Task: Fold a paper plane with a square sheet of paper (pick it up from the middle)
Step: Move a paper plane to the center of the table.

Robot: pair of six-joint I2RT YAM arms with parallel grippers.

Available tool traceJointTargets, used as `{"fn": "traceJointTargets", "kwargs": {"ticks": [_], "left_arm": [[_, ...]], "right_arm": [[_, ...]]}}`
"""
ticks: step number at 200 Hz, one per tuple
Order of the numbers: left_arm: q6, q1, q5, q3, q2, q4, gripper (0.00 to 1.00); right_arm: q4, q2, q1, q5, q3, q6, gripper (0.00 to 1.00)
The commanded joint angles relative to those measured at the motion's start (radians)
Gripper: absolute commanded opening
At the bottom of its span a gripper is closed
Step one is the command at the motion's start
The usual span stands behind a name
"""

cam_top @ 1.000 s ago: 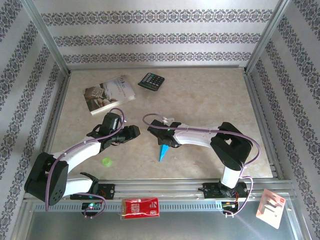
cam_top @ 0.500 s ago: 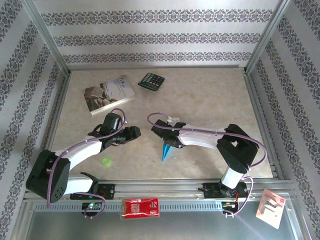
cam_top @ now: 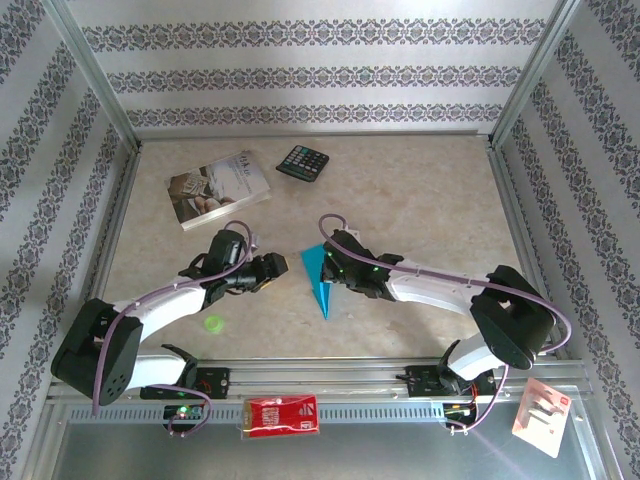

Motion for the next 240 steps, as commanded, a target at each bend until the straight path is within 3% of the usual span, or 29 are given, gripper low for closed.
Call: {"fn": "traceJointTargets", "kwargs": {"ticks": [1,29,83,116,174,240], "left_arm": [[-0.035,-0.043,-0.040,-0.014,-0.009,0.021,0.61],[-0.046,-0.099,-0.046,0.010,0.058,0.038,0.61],[-0.024,-0.179,0.004,0.100,0.208,0.051,0.61],[-0.050,-0.189,0.065,0.127,0.297,0.144,0.55],[-0.011,-0.215,0.068,0.183,0.293,0.125,0.59],[0.082,-0.246,0.019,0.320,0.391,-0.056,0.57]], "right_arm": [[0.142,0.015,-0.040,-0.102,-0.076,0.042,0.00],[0.227,0.039,-0.077,-0.162,-0.147,0.070,0.00],[0.249,0.015,-0.090,-0.140,-0.215,0.085,0.00],[0.254,0.002,-0.101,-0.143,-0.242,0.089,0.00],[0.263,-0.003,-0.106,-0.148,-0.253,0.089,0.00],[0.304,0.016,-0.107,-0.158,-0.265,0.100,0.00]]}}
